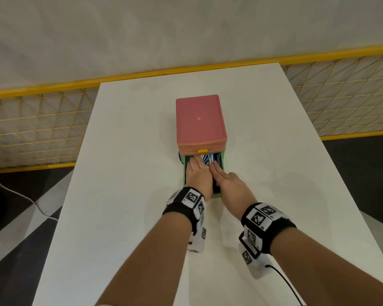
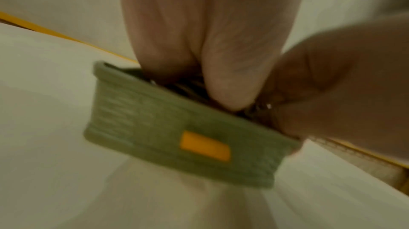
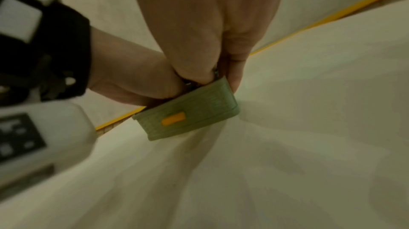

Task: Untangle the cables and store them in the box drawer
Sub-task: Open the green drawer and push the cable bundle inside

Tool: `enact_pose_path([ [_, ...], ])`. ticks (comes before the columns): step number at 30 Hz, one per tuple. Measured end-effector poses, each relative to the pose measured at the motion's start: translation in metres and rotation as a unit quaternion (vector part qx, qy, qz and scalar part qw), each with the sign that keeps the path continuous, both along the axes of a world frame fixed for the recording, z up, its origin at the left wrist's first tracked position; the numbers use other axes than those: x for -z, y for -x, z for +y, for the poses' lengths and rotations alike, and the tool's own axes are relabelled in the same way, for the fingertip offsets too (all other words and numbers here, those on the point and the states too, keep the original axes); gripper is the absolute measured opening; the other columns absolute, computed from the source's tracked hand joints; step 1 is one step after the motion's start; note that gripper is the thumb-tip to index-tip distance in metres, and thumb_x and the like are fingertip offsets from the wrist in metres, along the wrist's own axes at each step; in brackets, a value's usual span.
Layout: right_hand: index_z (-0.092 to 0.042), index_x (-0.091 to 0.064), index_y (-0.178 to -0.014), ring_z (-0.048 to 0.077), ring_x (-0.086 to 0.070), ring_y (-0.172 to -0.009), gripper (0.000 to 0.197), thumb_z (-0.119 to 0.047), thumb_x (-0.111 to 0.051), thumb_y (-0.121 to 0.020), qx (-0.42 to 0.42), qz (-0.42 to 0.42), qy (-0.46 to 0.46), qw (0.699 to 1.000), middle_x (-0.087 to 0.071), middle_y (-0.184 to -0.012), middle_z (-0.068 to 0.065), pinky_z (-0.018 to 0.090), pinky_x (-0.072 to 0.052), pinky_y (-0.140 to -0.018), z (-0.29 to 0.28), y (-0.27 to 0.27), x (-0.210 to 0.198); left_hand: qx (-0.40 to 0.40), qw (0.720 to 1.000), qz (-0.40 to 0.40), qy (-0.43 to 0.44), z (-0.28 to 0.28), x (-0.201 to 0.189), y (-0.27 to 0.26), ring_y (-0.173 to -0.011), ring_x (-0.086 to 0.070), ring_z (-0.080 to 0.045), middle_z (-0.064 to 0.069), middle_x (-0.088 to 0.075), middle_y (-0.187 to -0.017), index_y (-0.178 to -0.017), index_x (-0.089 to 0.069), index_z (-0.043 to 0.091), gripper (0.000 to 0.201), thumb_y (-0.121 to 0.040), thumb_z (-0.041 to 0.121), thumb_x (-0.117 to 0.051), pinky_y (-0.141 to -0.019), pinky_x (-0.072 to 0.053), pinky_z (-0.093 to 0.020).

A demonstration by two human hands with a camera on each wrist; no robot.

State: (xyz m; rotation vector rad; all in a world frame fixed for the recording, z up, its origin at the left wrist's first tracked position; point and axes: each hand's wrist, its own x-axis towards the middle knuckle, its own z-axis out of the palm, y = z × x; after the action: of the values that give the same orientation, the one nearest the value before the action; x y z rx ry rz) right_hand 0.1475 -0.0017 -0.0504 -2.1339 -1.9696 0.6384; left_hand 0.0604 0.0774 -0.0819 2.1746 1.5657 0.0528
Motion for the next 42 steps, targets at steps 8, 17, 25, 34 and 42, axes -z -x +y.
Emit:
enact_pose_path([
  [8, -0.014, -0.018, -0.150, 0.030, -0.047, -0.114, 0.061, 0.001, -0.039, -0.095, -0.018, -0.028, 0.011, 0.999, -0.016, -0.159, 0.007, 0.032, -0.040, -0.099, 0.003, -0.010, 0.021, 0.125, 0.982, -0.139, -0.037, 0.000, -0.038, 0.055, -0.130, -0.046, -0.023, -0.008, -0.044, -0.145, -0.135, -0.055, 0.007, 0.050, -0.089, 0.022, -0.067, -0.107, -0.032, -0.023],
  [17, 0.002, -0.069, -0.100, 0.035, -0.060, -0.092, 0.034, 0.001, -0.078, -0.067, -0.068, -0.104, -0.116, 0.985, -0.063, -0.115, 0.019, 0.041, -0.059, -0.070, -0.004, -0.014, 0.011, 0.185, 0.962, -0.104, -0.173, -0.016, -0.005, 0.062, -0.103, -0.055, -0.028, -0.015, -0.063, -0.105, -0.108, -0.073, 0.006, 0.028, -0.084, 0.018, -0.066, -0.092, -0.051, -0.034],
  [25, 0.003, -0.055, -0.125, 0.031, -0.061, -0.115, 0.050, -0.014, -0.065, -0.079, -0.117, -0.133, -0.076, 0.981, -0.057, -0.129, 0.018, 0.046, -0.043, -0.105, -0.011, -0.002, 0.001, 0.217, 0.957, 0.116, -0.155, -0.037, -0.008, 0.064, -0.132, -0.050, -0.025, -0.016, -0.056, -0.137, -0.140, -0.047, 0.002, 0.063, -0.098, 0.039, -0.017, -0.117, 0.002, -0.049],
  [34, 0.000, -0.053, -0.123, 0.031, -0.065, -0.098, 0.054, -0.015, -0.072, -0.074, -0.174, -0.230, -0.060, 0.955, -0.067, -0.101, 0.017, 0.045, -0.038, -0.108, 0.006, 0.001, -0.005, 0.187, 0.982, -0.036, -0.013, -0.024, -0.039, 0.073, -0.145, -0.025, -0.022, -0.009, -0.027, -0.158, -0.154, -0.015, 0.010, 0.055, -0.102, 0.010, -0.033, -0.116, -0.006, -0.024],
  [42, 0.012, -0.015, -0.143, 0.045, -0.028, -0.138, 0.052, 0.000, -0.032, -0.095, -0.145, -0.254, 0.046, 0.955, -0.015, -0.149, 0.038, 0.048, -0.020, -0.118, 0.016, 0.022, -0.011, 0.139, 0.983, -0.118, -0.001, -0.007, -0.045, 0.076, -0.116, -0.058, -0.031, -0.014, -0.060, -0.130, -0.140, -0.050, 0.014, 0.047, -0.094, 0.005, -0.045, -0.101, -0.046, -0.037],
])
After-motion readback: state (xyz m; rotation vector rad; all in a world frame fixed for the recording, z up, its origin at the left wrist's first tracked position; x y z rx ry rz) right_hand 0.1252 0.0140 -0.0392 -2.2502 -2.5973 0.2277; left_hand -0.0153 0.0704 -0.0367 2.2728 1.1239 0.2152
